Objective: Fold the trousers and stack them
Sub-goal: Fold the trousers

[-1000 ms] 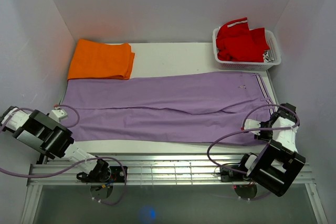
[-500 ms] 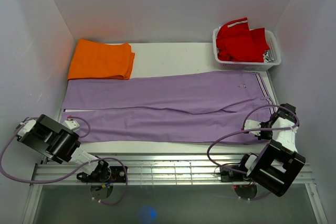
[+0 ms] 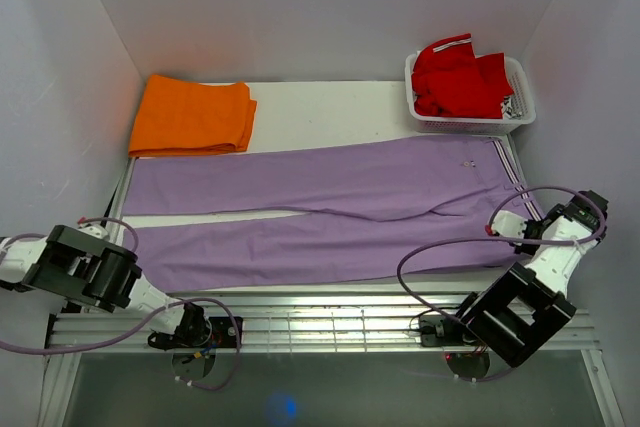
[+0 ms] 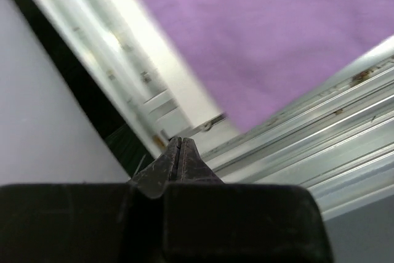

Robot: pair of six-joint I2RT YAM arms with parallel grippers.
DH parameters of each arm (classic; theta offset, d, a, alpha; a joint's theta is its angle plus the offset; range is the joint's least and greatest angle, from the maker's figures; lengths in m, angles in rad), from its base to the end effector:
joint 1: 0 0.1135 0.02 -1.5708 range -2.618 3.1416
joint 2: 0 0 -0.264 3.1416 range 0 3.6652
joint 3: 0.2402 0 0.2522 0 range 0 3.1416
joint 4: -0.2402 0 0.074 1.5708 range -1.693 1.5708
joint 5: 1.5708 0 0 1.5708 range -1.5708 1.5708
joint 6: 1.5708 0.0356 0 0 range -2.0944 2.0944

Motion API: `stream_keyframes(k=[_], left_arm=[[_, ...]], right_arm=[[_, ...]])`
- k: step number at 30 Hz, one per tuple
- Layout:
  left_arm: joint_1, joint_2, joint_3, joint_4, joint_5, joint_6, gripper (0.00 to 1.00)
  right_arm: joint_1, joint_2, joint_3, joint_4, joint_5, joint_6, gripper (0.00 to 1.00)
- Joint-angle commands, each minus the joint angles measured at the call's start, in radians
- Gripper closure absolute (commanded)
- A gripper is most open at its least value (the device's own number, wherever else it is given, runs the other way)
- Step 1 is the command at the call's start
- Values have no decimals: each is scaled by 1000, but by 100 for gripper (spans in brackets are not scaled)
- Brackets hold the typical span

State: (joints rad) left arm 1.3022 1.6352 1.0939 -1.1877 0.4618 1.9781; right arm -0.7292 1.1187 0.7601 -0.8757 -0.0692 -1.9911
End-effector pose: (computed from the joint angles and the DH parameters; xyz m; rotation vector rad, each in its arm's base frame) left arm 0.0846 0.2476 0.1976 0.8370 2.5314 -0.1674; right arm 0.1443 -0.1256 0.2178 -1.7647 2.3859 -0.4714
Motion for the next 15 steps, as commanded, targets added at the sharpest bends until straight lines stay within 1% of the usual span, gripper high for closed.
stream_keyframes(k=[1, 2, 3, 7, 8, 10, 11, 12, 13, 14, 15], left_arm=[[106, 18, 135, -198, 204, 501, 100], [129, 25, 177, -214, 221, 496, 100], [129, 20, 184, -214, 242, 486, 100], [161, -15, 175, -216, 282, 492, 100], [160, -37, 163, -216, 269, 498, 100], [161, -81, 65, -217, 232, 597, 100], [161, -109, 19, -216, 204, 646, 91], [161, -167, -70, -216, 152, 689, 84], [143, -191, -103, -216, 141, 697, 79], [128, -214, -130, -216, 129, 697, 68], [96, -256, -185, -216, 103, 699, 61]], right_arm=[[-84, -8, 103, -84, -82, -193, 92], [-114, 0, 119, -109, -92, -199, 92], [-130, 0, 136, -109, -102, -205, 92], [-202, 29, 229, -196, -174, -239, 92], [-208, 36, 252, -209, -176, -238, 92], [-210, 43, 243, -223, -172, -238, 92], [-208, 36, 229, -214, -169, -256, 92], [-210, 29, 187, -201, -164, -264, 92], [-210, 3, 162, -184, -158, -276, 92], [-210, -14, 136, -166, -152, -287, 92], [-210, -39, 90, -129, -147, -307, 92]])
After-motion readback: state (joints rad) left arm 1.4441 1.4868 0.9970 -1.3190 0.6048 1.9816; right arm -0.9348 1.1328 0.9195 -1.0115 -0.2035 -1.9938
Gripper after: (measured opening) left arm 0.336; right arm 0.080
